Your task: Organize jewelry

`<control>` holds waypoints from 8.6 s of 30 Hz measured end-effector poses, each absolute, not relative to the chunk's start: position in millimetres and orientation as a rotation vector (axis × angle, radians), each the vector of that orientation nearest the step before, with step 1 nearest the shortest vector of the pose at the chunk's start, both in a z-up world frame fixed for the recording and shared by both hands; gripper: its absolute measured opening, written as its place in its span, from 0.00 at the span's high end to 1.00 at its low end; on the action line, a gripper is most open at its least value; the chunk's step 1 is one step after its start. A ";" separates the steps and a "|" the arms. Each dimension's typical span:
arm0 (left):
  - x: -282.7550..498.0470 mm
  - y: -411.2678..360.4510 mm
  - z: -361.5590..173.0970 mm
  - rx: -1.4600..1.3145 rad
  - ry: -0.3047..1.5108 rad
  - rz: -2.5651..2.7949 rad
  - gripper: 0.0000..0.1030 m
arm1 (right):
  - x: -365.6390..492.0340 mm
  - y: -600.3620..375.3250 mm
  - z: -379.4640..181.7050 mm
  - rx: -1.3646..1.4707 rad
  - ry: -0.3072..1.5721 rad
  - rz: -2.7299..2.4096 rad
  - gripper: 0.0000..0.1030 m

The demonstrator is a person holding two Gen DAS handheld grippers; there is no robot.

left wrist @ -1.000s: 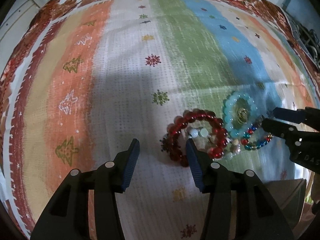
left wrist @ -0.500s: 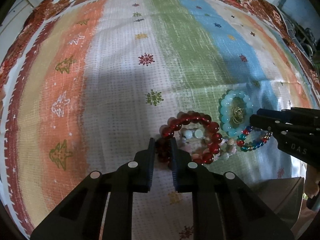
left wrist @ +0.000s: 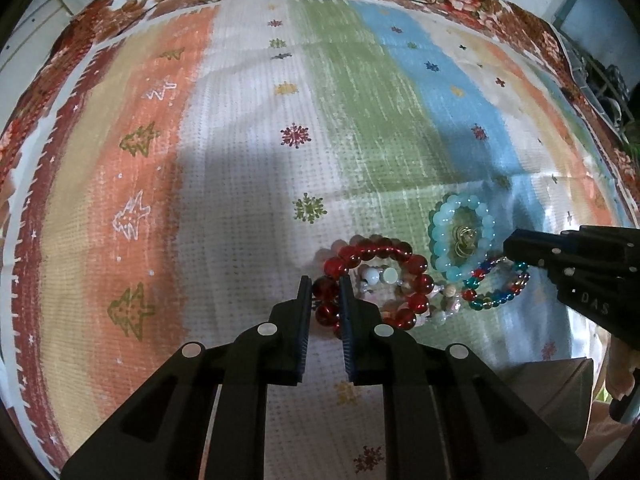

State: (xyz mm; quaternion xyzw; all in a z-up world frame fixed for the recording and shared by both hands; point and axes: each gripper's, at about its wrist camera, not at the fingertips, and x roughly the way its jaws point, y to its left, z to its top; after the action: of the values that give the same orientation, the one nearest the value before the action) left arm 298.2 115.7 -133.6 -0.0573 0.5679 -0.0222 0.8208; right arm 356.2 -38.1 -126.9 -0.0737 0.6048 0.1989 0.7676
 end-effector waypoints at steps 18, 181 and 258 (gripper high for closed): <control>297.9 110.8 -134.1 -0.093 1.216 -0.049 0.87 | 351.8 -31.8 -129.7 -0.191 1.354 0.450 0.72; 171.0 49.7 -31.8 -0.111 0.979 -0.117 0.71 | 212.9 -84.6 -31.8 -0.078 1.095 0.440 0.48; 306.5 66.5 -156.8 0.090 1.268 -0.027 0.57 | 348.0 -50.6 -151.6 -0.215 1.336 0.378 0.48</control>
State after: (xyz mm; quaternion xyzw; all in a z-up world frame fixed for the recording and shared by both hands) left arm 306.5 66.5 -156.8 0.0422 0.5922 -0.0127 0.8046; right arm 348.0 -50.6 -151.6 -0.0991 0.6145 0.1739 0.7631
